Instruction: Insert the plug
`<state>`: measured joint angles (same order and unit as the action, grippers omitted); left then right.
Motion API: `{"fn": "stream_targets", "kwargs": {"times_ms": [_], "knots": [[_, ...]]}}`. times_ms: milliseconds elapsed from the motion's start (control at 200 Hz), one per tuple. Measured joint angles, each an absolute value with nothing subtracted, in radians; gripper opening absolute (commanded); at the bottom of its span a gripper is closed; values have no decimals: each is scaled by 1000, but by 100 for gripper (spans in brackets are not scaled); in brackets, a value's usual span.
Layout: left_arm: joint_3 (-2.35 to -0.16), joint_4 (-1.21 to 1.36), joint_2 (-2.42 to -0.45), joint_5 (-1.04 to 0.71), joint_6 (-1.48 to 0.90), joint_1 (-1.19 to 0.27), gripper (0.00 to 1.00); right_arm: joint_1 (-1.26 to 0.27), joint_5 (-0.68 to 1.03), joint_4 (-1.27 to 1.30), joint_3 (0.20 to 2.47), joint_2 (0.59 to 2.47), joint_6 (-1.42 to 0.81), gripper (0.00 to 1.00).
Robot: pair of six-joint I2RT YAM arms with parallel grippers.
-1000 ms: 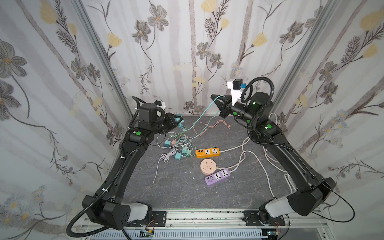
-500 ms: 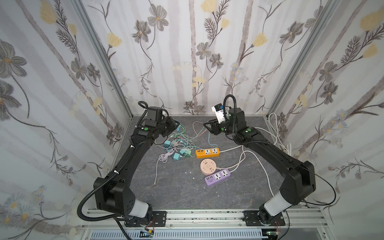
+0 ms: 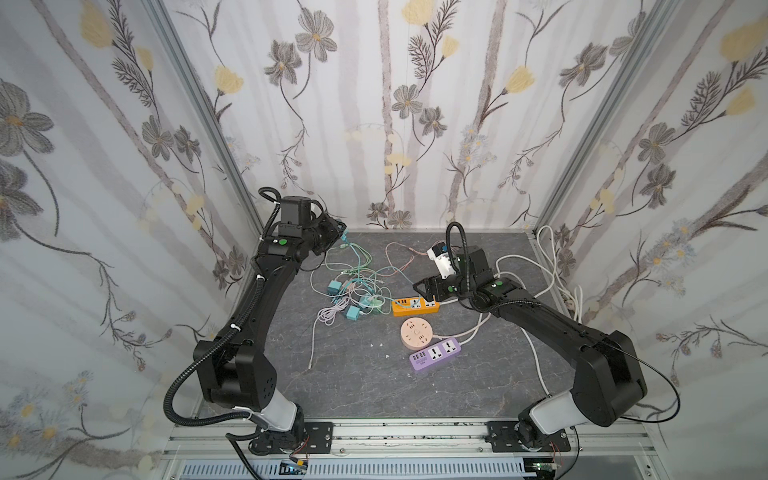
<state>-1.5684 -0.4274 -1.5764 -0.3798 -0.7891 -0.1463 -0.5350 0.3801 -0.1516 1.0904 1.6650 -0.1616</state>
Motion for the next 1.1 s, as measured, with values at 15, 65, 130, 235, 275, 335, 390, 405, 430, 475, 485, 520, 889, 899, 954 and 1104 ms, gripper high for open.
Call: {"fn": "stream_targets", "kwargs": {"times_ms": [15, 65, 130, 235, 275, 335, 390, 405, 430, 475, 485, 520, 889, 899, 954, 1104], "knots": [[-1570, -427, -1578, -381, -789, -146, 0, -540, 390, -147, 1084, 1666, -153, 75], [-1574, -428, -1583, -385, -789, -146, 0, -560, 413, -128, 1069, 1679, -122, 77], [-1576, -429, -1585, -389, -789, -146, 0, -594, 424, -111, 1061, 1715, -75, 79], [-1580, -430, -1586, -397, -789, -146, 0, -651, 391, -123, 1074, 1779, 13, 80], [-1582, -432, -1586, -398, -789, -146, 0, -670, 371, -143, 1102, 1806, 52, 80], [-1582, -431, -1586, -402, -789, -146, 0, -698, 329, -178, 1158, 1852, 115, 80], [-1582, -432, -1585, -404, -788, -146, 0, -716, 287, -207, 1203, 1892, 167, 78], [-1582, -433, -1585, -404, -788, -146, 0, -720, 272, -217, 1215, 1903, 183, 78], [-1582, -435, -1585, -405, -786, -145, 0, -726, 249, -233, 1231, 1919, 204, 76], [-1582, -439, -1585, -405, -786, -145, 0, -731, 216, -260, 1252, 1941, 235, 73], [-1582, -439, -1585, -405, -785, -145, 0, -732, 208, -266, 1256, 1946, 243, 72], [-1582, -439, -1584, -405, -784, -144, 0, -734, 188, -280, 1266, 1961, 263, 67], [-1504, -465, -1515, -394, -751, -61, 0, -764, 61, -301, 1403, 2020, 320, 0], [-1498, -465, -1510, -393, -749, -55, 0, -768, 60, -302, 1414, 2024, 320, 0], [-1471, -476, -1486, -385, -739, -21, 0, -795, 62, -303, 1467, 2043, 320, 0], [-1405, -506, -1417, -381, -729, 107, 0, -878, 69, -304, 1633, 2085, 324, 0]]}}
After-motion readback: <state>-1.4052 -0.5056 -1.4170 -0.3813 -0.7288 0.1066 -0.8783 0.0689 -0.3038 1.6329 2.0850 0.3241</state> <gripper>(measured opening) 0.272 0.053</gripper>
